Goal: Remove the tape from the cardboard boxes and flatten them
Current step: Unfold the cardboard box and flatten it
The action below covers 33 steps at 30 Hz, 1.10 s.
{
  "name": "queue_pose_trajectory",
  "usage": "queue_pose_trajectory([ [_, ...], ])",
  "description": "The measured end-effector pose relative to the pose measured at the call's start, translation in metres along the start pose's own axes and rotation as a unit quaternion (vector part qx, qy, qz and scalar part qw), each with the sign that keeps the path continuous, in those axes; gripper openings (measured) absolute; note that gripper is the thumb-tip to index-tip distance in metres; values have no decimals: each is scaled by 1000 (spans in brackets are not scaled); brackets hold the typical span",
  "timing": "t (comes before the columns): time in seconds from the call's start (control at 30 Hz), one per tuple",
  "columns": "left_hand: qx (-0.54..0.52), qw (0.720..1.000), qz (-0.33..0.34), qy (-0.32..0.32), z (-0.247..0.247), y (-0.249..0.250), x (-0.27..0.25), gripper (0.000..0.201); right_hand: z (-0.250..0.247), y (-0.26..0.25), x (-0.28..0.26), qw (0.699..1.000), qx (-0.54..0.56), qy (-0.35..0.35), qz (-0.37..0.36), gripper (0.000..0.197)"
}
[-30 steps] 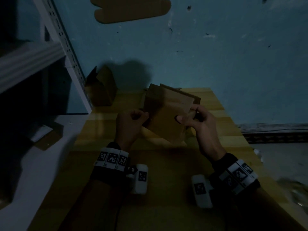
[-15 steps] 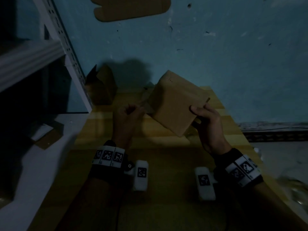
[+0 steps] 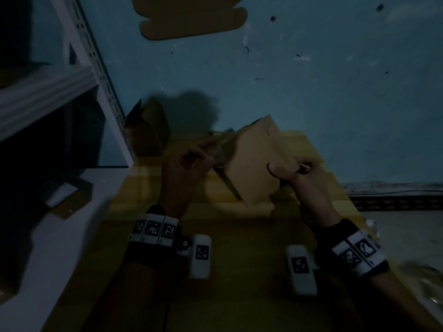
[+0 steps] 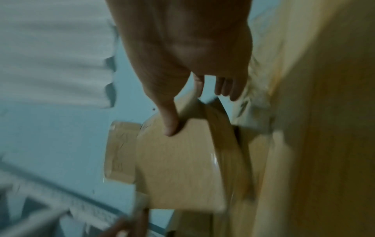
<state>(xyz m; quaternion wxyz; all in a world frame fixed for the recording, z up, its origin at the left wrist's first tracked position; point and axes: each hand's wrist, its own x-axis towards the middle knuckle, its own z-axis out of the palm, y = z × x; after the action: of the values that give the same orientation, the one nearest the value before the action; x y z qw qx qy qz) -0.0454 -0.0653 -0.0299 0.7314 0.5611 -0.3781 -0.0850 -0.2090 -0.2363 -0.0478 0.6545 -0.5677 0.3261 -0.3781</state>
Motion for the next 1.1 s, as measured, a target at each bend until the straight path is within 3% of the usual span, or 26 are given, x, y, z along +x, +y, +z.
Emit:
queue_pose_trajectory([
  [0.13, -33, 999, 18, -19, -4, 2, 2, 24, -2, 2, 2, 987, -117, 37, -104, 60],
  [0.2, -49, 998, 30, -40, -7, 0, 4, 24, -2, 2, 3, 980, -149, -9, -134, 42],
  [0.27, -48, 995, 42, -72, -8, -2, 5, 17, -2, -1, 0, 979, -117, -108, -125, 19],
  [0.37, -46, 990, 58, -118, -14, -3, 7, 11, 1, -12, -11, 985, -12, -168, -38, 44],
  [0.47, -22, 986, 77, -149, -16, -3, 9, 14, -1, -16, -13, 980, -49, -194, 1, 64],
  [0.67, -13, 989, 47, -139, -17, -2, 7, 12, 9, -12, -14, 961, -96, -256, 46, 52],
  [0.83, 42, 993, 63, -90, -21, 3, 6, 15, 10, -14, -14, 969, 28, -245, 22, 54],
  [0.9, 53, 994, 52, -83, -18, 2, 5, 11, 8, -12, -12, 967, 66, -245, 25, 44],
  [1.1, 51, 994, 31, -90, -17, 5, 2, 11, 9, -16, -13, 968, 86, -233, 22, 32],
])
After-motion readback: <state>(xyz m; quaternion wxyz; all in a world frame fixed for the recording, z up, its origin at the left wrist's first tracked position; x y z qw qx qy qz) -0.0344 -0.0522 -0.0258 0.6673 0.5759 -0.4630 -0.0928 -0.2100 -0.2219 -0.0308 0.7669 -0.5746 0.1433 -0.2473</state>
